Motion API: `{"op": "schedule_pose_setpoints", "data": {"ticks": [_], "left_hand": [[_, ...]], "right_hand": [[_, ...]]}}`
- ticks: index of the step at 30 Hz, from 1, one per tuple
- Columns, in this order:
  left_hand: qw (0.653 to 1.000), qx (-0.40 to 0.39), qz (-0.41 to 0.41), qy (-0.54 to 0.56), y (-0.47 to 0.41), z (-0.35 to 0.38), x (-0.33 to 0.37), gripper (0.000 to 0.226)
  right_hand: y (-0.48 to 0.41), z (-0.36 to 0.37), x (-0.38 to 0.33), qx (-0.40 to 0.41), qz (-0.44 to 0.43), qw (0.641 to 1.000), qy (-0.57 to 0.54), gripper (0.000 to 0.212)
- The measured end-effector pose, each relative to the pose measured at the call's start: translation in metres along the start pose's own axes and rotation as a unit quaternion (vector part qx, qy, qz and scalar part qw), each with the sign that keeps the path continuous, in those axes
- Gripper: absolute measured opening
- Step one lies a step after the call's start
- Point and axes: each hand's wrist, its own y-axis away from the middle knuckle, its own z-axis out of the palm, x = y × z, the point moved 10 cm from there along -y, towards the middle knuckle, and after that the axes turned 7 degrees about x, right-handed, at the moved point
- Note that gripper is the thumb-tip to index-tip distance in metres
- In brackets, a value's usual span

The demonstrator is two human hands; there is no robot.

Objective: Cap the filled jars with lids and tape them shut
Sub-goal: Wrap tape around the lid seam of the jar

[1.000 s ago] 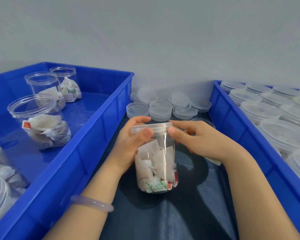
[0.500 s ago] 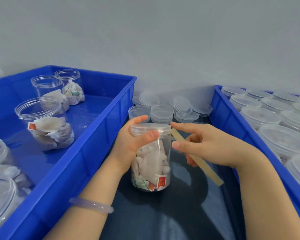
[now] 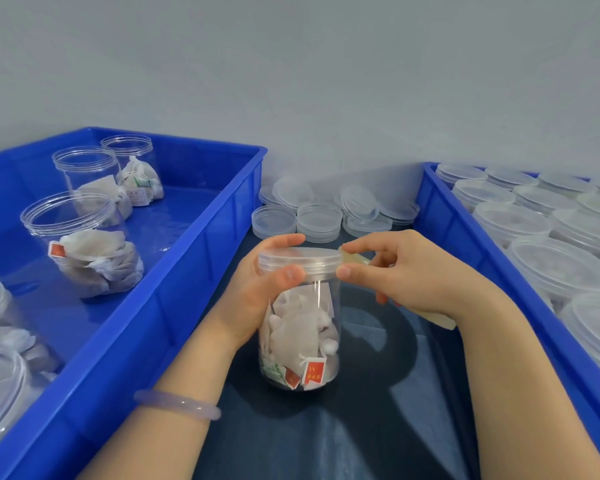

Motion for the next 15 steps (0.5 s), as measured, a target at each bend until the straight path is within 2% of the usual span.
{"op": "schedule_pose_setpoints", "data": {"ticks": [3, 6, 10, 13, 15], "left_hand": [[1.000, -0.015, 0.002, 0.003, 0.003, 0.002, 0.001, 0.092], [1.000, 0.006, 0.015, -0.014, 0.003, 0.003, 0.003, 0.097], [0.997, 0.039, 0.037, -0.055, 0.002, 0.001, 0.011, 0.097], [0.996, 0.030, 0.047, -0.075, 0.002, 0.002, 0.020, 0.089], [0.988, 0.023, 0.059, -0.142, 0.002, 0.004, 0.027, 0.096]], "right_hand": [[-0.001, 0.002, 0.004, -0.013, 0.024, 1.000, -0.011, 0.067], [0.001, 0.005, 0.013, -0.023, 0.060, 0.997, -0.037, 0.087], [0.003, 0.009, 0.018, -0.044, 0.076, 0.995, -0.052, 0.078], [0.006, 0.006, 0.016, -0.062, 0.064, 0.996, 0.008, 0.082], [0.008, 0.008, 0.012, -0.064, 0.051, 0.995, 0.063, 0.083]]}}
